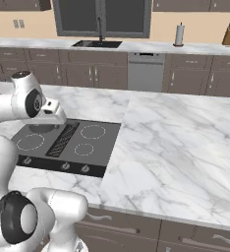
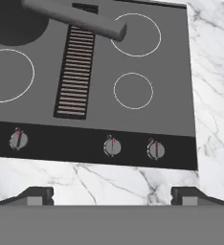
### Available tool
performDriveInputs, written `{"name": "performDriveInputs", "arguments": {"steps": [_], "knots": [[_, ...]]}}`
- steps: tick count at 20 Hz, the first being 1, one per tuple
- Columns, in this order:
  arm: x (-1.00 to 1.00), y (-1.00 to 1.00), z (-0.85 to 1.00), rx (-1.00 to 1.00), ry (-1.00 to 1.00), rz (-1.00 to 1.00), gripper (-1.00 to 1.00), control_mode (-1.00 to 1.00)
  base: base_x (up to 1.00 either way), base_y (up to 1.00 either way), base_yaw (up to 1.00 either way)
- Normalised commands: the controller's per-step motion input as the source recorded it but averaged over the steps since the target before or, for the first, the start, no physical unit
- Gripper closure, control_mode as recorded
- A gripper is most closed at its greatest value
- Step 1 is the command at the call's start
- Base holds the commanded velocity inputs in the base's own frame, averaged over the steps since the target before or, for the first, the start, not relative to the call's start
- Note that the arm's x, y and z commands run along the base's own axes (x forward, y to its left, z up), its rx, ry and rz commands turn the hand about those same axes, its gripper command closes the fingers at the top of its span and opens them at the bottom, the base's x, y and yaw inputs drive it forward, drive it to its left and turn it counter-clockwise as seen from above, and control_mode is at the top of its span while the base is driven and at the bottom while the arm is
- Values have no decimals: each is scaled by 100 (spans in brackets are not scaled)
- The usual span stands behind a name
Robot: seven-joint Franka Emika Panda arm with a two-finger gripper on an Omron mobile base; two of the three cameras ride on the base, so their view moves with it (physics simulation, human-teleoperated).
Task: Turn on the rear left burner of the stove.
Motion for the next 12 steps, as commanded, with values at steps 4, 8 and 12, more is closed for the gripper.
{"name": "performDriveInputs", "arguments": {"steps": [4, 8, 12], "knots": [[5, 99, -66, -3, 8, -1, -100, -100, 0, 0, 0], [0, 5, -6, 0, 5, 0, -100, -100, 0, 0, 0], [9, 19, -42, 2, 5, 0, -100, -100, 0, 0, 0]]}}
